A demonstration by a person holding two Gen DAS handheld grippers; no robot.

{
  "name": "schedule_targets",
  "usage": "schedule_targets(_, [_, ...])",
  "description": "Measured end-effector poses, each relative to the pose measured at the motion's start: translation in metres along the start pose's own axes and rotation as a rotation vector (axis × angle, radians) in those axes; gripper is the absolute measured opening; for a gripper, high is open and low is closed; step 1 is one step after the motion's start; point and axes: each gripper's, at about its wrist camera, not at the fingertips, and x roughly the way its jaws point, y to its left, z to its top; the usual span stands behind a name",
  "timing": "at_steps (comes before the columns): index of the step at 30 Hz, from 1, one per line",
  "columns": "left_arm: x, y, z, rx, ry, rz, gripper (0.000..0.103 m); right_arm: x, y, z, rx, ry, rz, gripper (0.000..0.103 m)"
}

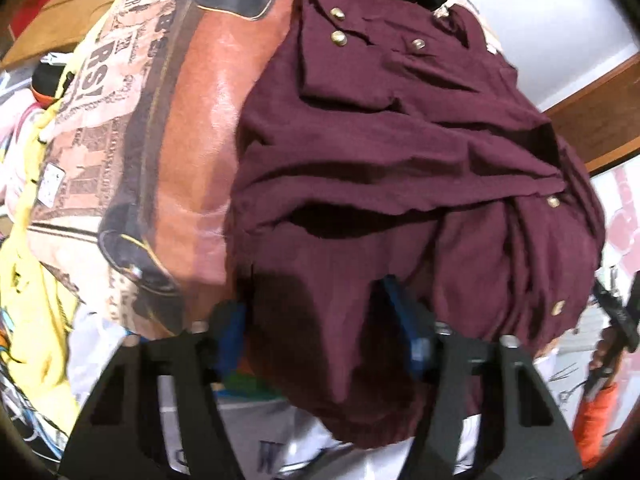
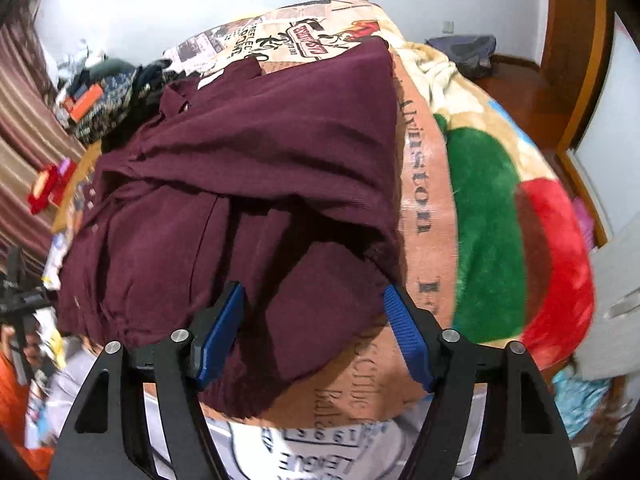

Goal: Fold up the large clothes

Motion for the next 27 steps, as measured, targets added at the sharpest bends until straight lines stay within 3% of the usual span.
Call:
schedule_targets(1, [-0.003,-0.003,0.002,0.003,-0.004,-0.007,0.035,0.002,-0.001,0.002,0.030,-0.009,0.013,0.051])
schedule_targets(4, [-0.013,-0.020,0.009,0.040,-0.034,0.006,0.014,0.001,0.000,0.014,0.099,-0.039,0.068,0.017])
schedule_targets(6, [-0.021,-0.029,0.017,0.066,-0.062,0.005,0.012,-0.003,0.008,0.023,0.081,-0.055,0.087,0.008])
schedule_targets(11, [-0.074,-0.062,0.048,0.106,-0.194,-0.091,0.011,-0.029,0.039,0.048,-0.076,-0.115,0.099,0.006])
schedule_targets(16, [-0.113,-0.087,0.091,0.127,-0.304,-0.170,0.010,-0.055,0.048,0.093,-0.113,-0.241,0.126,0.002])
schedule_targets(19, [-0.115,-0.097,0.131,0.136,-0.369,-0.136,0.010,-0.062,0.044,0.132,-0.100,-0.328,0.116,0.002])
schedule_targets(22, [-0.097,-0.098,0.166,0.102,-0.370,-0.120,0.010,-0.042,0.033,0.164,-0.075,-0.312,0.079,0.002])
schedule_targets(27, [-0.061,-0.103,0.174,0.132,-0.343,-0.035,0.010,-0.025,0.019,0.151,-0.050,-0.250,0.058,0.003])
